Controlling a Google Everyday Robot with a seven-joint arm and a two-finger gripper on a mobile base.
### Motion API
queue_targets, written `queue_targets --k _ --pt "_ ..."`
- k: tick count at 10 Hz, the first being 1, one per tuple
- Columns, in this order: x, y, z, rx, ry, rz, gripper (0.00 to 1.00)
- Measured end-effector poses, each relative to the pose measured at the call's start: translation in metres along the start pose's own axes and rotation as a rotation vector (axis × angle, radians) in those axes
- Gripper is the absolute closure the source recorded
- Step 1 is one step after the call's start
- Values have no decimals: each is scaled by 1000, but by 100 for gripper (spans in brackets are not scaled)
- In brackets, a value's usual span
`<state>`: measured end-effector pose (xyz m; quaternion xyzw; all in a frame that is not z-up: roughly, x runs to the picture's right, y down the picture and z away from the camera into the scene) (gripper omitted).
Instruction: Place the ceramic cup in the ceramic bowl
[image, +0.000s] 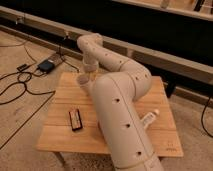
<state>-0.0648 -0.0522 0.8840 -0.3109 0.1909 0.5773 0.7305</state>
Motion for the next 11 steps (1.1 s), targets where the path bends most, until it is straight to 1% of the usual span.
queue_targets --k 1,2,4,5,6,8,9,11 --pt "20 -8 -10 1 16 21 100" --pt "35 -12 -15 2 27 34 100" --pt "72 -19 -26 -2 39 60 100" --pt "96 -20 -33 -14 39 78 100" --pt "114 -20 -39 -26 38 88 100" --pt "142 -20 -49 -49 27 98 100" --pt "161 -21 -55 -67 16 99 100" --pt "185 -27 -57 -84 12 108 100"
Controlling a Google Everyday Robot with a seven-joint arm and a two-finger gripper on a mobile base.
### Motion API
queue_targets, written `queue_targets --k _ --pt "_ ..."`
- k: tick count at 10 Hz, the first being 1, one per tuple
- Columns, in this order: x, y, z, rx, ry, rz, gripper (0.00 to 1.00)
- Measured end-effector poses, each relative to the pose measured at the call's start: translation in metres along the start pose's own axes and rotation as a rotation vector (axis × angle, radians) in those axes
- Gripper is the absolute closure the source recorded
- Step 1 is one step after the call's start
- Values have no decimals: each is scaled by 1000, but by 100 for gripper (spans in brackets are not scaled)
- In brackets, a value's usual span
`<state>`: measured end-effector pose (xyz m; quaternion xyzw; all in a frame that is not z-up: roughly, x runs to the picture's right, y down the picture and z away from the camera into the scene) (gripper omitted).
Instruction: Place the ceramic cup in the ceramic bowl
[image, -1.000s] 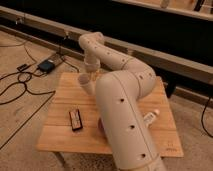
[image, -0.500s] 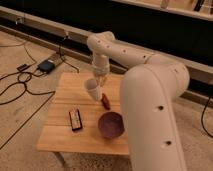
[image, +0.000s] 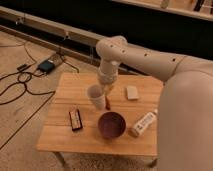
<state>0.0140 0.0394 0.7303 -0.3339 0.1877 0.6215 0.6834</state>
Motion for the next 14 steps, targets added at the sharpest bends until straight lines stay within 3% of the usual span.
queue_targets --k 4,9,11,14 --pt "44 -30 12 -26 14 32 100" --pt "69 -50 36 -94 42 32 100" --pt "75 -52 42 -117 60 24 100" --pt "85 -49 53 -152 122 37 100"
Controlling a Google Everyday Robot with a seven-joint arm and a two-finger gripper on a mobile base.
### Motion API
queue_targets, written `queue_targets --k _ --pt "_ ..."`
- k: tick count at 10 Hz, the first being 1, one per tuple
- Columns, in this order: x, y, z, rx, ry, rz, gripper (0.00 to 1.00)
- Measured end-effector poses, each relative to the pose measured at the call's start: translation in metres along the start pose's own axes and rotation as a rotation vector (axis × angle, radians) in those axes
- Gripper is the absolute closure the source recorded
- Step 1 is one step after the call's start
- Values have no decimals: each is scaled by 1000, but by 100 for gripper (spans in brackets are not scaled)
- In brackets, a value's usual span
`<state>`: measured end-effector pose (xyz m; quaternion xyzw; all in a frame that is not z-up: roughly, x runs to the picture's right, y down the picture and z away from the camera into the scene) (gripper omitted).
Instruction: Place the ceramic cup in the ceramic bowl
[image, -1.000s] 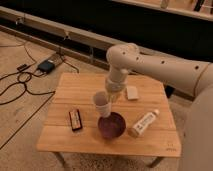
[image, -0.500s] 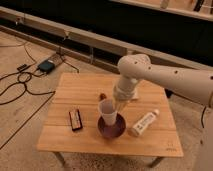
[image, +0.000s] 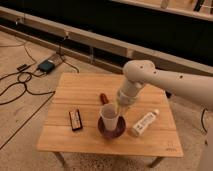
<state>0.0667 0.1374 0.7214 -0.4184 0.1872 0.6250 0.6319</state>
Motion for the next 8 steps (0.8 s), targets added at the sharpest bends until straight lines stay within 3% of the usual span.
queue_targets --k 3,8 --pt "-2 2 10 8 38 1 100" --pt "-11 1 14 35 45 -19 100"
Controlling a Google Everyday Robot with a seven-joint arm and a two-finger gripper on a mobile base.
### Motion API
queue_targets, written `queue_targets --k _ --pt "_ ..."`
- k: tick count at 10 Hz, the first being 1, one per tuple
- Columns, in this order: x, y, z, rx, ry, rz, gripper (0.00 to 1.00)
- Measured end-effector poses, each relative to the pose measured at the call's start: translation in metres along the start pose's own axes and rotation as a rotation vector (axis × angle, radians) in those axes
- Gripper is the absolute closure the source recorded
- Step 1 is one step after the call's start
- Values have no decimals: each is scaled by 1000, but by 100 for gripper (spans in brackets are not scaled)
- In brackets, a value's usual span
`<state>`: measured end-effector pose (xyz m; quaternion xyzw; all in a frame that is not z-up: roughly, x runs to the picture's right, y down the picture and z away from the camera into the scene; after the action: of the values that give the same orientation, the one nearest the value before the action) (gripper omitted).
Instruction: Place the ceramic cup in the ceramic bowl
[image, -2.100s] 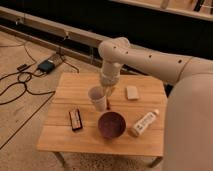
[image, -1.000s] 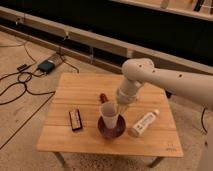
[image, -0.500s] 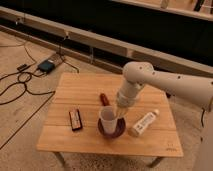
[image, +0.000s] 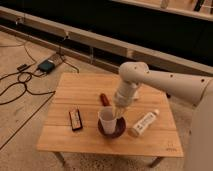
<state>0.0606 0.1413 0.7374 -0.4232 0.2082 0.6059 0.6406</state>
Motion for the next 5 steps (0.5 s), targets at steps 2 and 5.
queue_targets --k 2,5 --pt "0 -2 1 10 4 -3 100" --pt "3 -5 2 9 8 -13 100"
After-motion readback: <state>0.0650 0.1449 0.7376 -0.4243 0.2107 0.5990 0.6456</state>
